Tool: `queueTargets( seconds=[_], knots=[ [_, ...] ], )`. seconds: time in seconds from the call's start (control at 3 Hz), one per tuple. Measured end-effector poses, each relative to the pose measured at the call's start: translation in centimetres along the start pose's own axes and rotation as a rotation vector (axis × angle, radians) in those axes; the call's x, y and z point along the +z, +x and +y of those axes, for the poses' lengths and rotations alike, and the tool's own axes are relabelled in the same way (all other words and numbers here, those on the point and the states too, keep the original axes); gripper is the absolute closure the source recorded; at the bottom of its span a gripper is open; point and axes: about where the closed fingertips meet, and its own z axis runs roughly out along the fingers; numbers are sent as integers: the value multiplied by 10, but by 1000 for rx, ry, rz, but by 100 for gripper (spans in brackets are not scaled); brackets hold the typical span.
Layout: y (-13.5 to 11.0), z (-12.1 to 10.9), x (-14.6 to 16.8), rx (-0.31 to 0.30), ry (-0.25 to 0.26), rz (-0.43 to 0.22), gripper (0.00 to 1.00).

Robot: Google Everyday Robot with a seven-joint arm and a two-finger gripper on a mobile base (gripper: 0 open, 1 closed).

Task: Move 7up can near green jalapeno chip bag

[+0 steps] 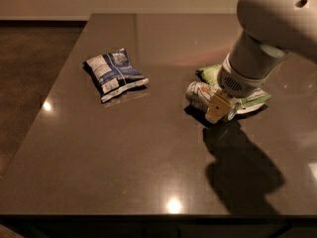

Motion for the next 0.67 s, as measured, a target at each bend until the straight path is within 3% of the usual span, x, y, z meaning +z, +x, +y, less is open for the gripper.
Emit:
queueTargets(
  seconds=[0.33, 0.67],
  knots=[
    [0, 1, 1, -2, -1, 1, 0],
    [0, 1, 1, -2, -1, 1, 0]
  ],
)
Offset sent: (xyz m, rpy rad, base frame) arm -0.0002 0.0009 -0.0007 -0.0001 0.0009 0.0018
